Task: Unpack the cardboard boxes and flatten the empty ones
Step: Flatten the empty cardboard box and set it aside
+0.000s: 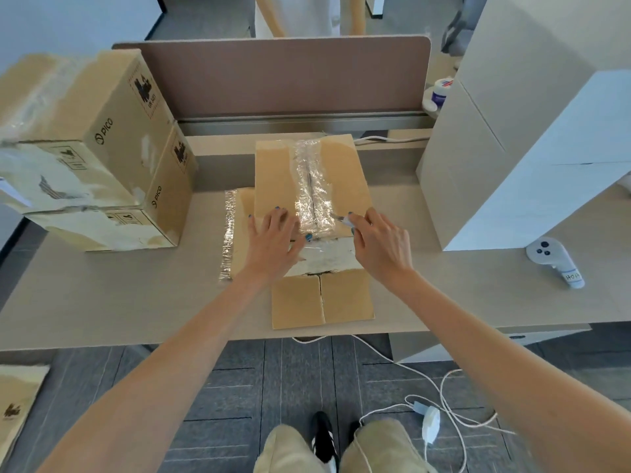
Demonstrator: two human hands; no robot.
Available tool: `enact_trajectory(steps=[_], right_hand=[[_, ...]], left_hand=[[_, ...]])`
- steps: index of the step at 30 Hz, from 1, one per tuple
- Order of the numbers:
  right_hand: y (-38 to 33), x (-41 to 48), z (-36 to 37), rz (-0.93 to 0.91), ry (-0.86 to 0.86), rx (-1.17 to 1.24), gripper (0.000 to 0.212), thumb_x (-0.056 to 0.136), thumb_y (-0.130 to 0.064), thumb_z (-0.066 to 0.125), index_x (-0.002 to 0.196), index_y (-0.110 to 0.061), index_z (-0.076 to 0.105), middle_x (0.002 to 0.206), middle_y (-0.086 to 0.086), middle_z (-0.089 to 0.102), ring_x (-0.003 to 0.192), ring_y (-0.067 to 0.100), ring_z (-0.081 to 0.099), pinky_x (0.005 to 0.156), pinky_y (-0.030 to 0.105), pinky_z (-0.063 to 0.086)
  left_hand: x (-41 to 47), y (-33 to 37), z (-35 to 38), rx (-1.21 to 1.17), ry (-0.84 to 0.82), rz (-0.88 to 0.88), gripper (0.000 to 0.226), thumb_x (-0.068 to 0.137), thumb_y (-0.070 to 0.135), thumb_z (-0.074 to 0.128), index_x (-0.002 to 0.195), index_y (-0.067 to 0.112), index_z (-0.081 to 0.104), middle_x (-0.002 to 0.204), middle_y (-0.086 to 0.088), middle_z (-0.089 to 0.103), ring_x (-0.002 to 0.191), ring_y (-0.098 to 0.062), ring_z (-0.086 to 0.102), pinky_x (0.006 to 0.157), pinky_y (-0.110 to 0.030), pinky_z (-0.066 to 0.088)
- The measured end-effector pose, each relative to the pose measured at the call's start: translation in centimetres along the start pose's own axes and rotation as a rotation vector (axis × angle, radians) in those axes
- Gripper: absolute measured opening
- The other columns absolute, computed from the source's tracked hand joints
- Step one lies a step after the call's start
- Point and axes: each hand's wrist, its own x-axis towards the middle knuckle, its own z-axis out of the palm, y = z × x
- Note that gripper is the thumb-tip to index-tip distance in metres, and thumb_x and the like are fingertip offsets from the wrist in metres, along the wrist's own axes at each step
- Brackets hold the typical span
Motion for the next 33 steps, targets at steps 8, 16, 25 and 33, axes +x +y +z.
enact_trajectory(steps=[8, 16, 25, 33], right_hand=[[0.0, 6.7, 3.1, 0.01, -0.106, 0.041, 0.027, 0.098, -0.017, 0.045, 0.118, -0.016, 0.062, 0.101, 0.007, 0.057, 0.087, 0.026, 0.056, 0.06, 0.031, 0.034], [1.2, 14.7, 7.8, 0.008, -0.153, 0.148, 0.025, 0.1, -0.016, 0.042, 0.117, -0.014, 0.06, 0.103, 0.006, 0.054, 0.088, 0.023, 0.054, 0.065, 0.034, 0.044], [3.7, 25.0, 11.0, -0.028, -0.213, 0.177, 0.027, 0.098, -0.018, 0.043, 0.122, -0.021, 0.056, 0.108, 0.003, 0.05, 0.084, 0.02, 0.055, 0.062, 0.03, 0.041], [4.6, 29.9, 12.5, -0.115, -0.339, 0.199, 0.03, 0.101, -0.023, 0.038, 0.125, -0.022, 0.055, 0.108, -0.002, 0.06, 0.095, 0.021, 0.06, 0.075, 0.035, 0.048]], left_hand=[[5.3, -0.1, 0.2, 0.0, 0.042, -0.091, 0.053, 0.092, 0.046, 0.021, 0.117, 0.015, 0.056, 0.129, -0.007, 0.052, 0.112, -0.03, 0.051, 0.098, -0.052, 0.034], [12.7, -3.5, 1.6, -0.008, 0.032, -0.165, 0.039, 0.094, 0.037, 0.039, 0.122, 0.015, 0.053, 0.134, -0.008, 0.049, 0.121, -0.031, 0.046, 0.097, -0.049, 0.038], [21.5, -5.9, 2.8, -0.095, 0.029, -0.296, 0.042, 0.097, 0.038, 0.05, 0.132, 0.015, 0.05, 0.144, -0.004, 0.045, 0.131, -0.029, 0.041, 0.106, -0.052, 0.03], [23.8, -7.6, 3.1, -0.314, 0.016, -0.357, 0.047, 0.084, 0.056, 0.045, 0.114, 0.023, 0.058, 0.115, 0.007, 0.056, 0.112, -0.019, 0.048, 0.106, -0.047, 0.03]])
